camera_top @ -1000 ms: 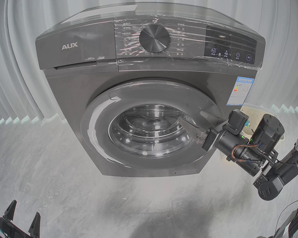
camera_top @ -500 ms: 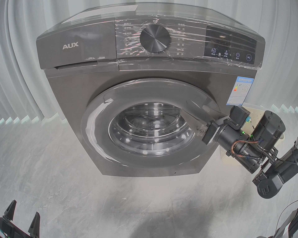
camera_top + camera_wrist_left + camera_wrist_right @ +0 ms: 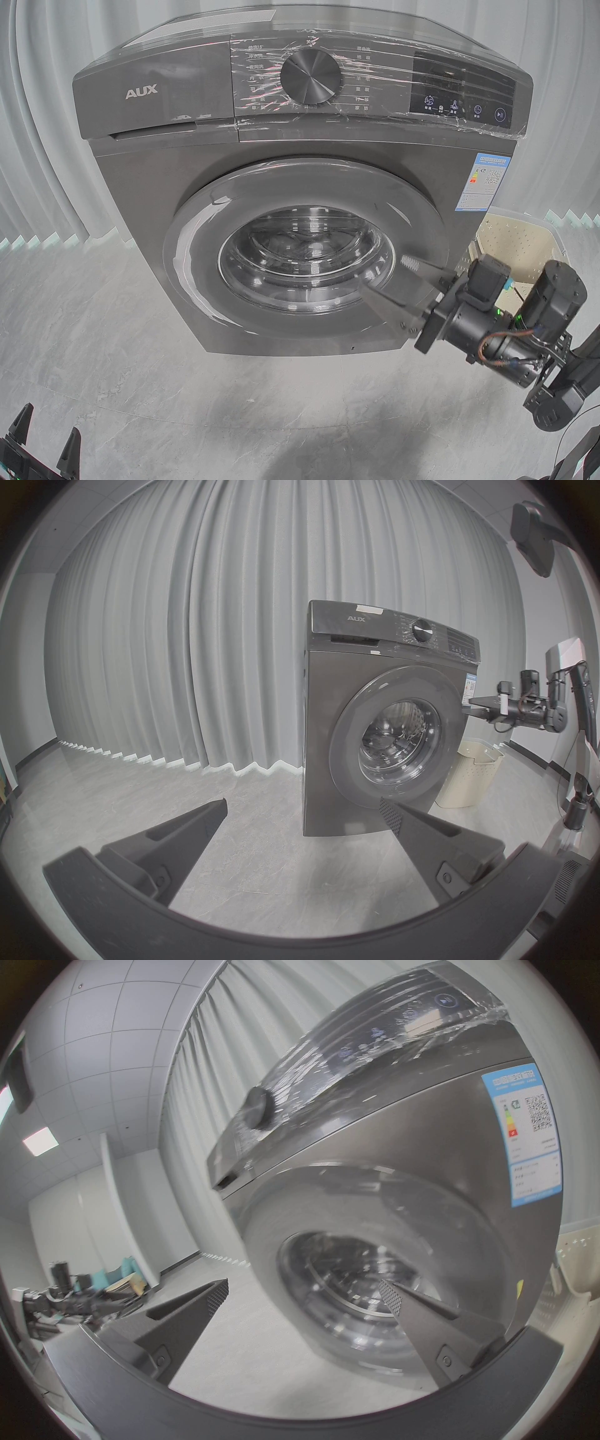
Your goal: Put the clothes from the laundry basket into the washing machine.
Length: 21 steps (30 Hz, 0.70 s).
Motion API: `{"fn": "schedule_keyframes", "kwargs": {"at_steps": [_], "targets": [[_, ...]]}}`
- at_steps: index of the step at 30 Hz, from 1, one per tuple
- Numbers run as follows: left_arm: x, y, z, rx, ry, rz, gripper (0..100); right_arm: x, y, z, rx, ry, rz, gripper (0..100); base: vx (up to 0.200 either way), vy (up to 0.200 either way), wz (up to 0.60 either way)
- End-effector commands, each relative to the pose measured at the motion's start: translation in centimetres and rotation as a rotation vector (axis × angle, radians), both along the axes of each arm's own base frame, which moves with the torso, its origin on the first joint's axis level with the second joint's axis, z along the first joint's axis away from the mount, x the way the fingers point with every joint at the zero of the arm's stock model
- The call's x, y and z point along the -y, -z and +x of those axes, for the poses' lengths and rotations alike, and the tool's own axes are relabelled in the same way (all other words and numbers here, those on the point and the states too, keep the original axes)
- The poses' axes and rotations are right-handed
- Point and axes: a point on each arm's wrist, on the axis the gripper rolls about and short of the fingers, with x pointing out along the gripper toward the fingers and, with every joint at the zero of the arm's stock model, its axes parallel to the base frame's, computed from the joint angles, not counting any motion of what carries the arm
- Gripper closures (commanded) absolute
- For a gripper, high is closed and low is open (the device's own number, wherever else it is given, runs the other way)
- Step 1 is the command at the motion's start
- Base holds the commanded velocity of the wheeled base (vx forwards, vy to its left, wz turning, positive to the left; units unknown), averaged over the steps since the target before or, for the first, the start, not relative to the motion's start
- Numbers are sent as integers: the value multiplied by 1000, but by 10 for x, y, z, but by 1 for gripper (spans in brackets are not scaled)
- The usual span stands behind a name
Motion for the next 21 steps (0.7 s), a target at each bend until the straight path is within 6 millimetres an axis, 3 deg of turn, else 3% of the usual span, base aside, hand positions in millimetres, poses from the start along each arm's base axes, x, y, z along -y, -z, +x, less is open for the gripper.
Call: {"fn": "schedule_keyframes", "kwargs": {"at_steps": [1, 7, 8, 14, 21], "targets": [[0, 5, 0, -1, 0, -7, 0, 15, 0, -42, -11, -77, -21, 0, 0, 0, 0], [0, 5, 0, -1, 0, -8, 0, 44, 8, -71, -31, -60, -56, 0, 0, 0, 0], [0, 5, 0, -1, -1, -10, 0, 57, 10, -81, -33, -38, -61, 0, 0, 0, 0], [0, 5, 0, -1, -1, -13, 0, 105, 3, -87, 42, 189, -89, 0, 0, 0, 0], [0, 5, 0, -3, -1, -16, 0, 131, 5, -136, 51, 204, -171, 0, 0, 0, 0]]}}
